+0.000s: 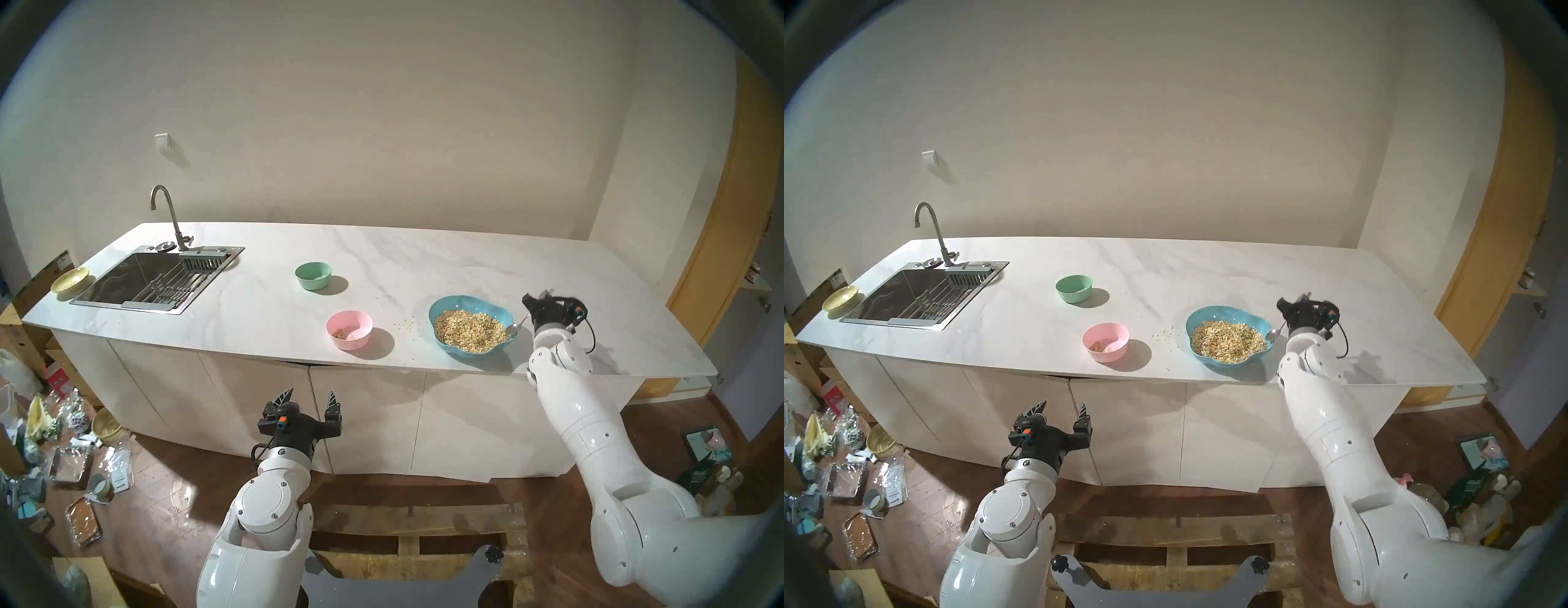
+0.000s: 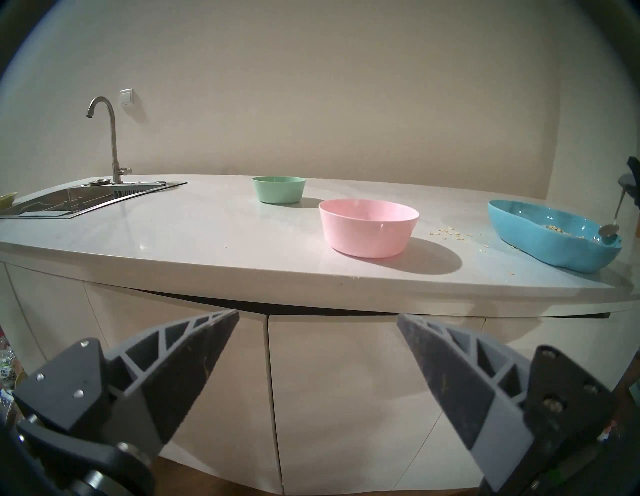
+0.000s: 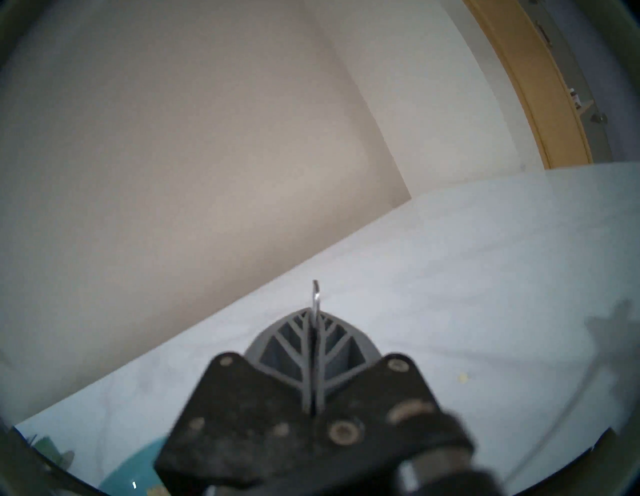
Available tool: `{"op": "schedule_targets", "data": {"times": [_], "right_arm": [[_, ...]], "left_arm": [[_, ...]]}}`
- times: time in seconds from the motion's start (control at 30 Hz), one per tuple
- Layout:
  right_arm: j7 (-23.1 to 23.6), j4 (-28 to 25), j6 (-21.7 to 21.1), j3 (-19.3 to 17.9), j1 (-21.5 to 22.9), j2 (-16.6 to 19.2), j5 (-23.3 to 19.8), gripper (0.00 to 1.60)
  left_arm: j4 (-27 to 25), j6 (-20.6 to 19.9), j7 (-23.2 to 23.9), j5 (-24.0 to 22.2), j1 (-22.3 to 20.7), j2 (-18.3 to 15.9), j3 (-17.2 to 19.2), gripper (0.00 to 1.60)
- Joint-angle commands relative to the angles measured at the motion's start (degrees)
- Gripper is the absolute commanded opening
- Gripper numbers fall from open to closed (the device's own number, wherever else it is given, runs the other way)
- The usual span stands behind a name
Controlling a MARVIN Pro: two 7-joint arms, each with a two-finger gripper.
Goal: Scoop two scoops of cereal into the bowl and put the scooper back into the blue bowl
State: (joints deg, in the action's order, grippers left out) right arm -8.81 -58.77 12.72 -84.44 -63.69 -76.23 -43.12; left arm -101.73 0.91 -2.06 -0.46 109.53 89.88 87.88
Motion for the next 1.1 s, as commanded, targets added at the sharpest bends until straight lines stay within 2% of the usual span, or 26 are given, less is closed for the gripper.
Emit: {"op": "schedule_targets", "data": {"times": [0.0,0.57,1.07], "right_arm": [[1.0,-2.1,-0.6,1.0,3.6,-1.0,-0.1,0.0],[-0.1,-2.3,-1.7,4.4,7.1,-3.2,1.0,0.0],[-0.1,2.1,0.0,5.6,9.2,-5.1,1.4,0.0]], "left_arm": [[-1.4,0.4,0.2,-0.1,-0.4,0.0,-0.1,1.6],[-1.5,0.3,0.3,-0.1,-0.3,0.0,-0.1,1.6],[-1.6,0.3,0.3,-0.1,-0.3,0.0,-0.1,1.6]]}}
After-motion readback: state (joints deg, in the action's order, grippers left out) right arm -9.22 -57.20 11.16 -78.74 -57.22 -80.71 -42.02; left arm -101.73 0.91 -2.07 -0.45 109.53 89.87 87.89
